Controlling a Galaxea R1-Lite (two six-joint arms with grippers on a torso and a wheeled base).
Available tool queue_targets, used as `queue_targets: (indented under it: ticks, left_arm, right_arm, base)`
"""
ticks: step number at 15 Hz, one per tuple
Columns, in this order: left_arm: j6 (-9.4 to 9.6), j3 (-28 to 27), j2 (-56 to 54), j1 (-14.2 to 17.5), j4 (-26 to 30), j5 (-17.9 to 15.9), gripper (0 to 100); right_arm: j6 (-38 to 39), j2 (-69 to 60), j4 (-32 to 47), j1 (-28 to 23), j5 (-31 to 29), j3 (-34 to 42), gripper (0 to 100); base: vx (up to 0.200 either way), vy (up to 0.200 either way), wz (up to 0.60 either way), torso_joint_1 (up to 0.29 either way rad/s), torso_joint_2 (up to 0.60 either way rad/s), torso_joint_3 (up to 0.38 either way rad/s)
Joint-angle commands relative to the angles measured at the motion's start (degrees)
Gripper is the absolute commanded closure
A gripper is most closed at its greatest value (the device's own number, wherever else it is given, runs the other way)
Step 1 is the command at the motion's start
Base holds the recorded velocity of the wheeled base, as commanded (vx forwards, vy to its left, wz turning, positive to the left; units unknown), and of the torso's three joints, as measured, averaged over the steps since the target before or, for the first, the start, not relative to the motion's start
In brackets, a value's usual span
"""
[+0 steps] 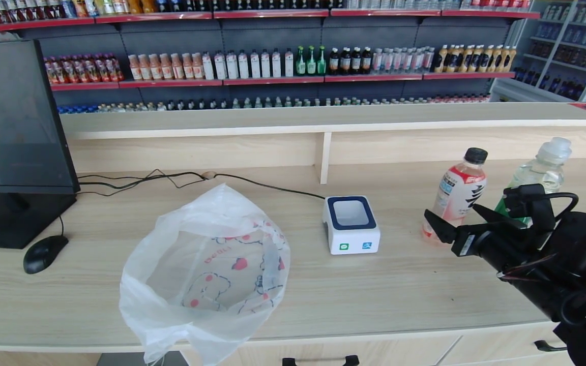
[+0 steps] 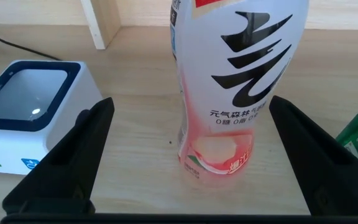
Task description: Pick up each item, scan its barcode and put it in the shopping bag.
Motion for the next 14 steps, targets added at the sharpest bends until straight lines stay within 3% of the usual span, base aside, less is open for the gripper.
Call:
queue_targets:
  ticks: [1,10,14]
  left_arm:
    - [0.01,0.00,0.06,0.00,-0.03,0.02,0]
    - [0.10,0.00,0.06,0.00,-0.30,0.02,0]
    - [1.07,0.00,0.06,0.00,-0.21,-0.07,0]
  right_arm:
    - [-0.04,-0.05,-0.08,0.57,-0.02,-0.21,0]
    - [-0.48,0.65,-0.08,0.84,-0.02,-1.79,0]
    - [-3.30,1.62,-0.08,0.31,-0.02,-2.23,0]
  base:
    - [0.000,0.000,0.00,0.000,0.00,0.000]
    - [0.000,0.000,0.00,0.000,0.00,0.000]
    - [0.000,0.000,0.00,0.000,0.00,0.000]
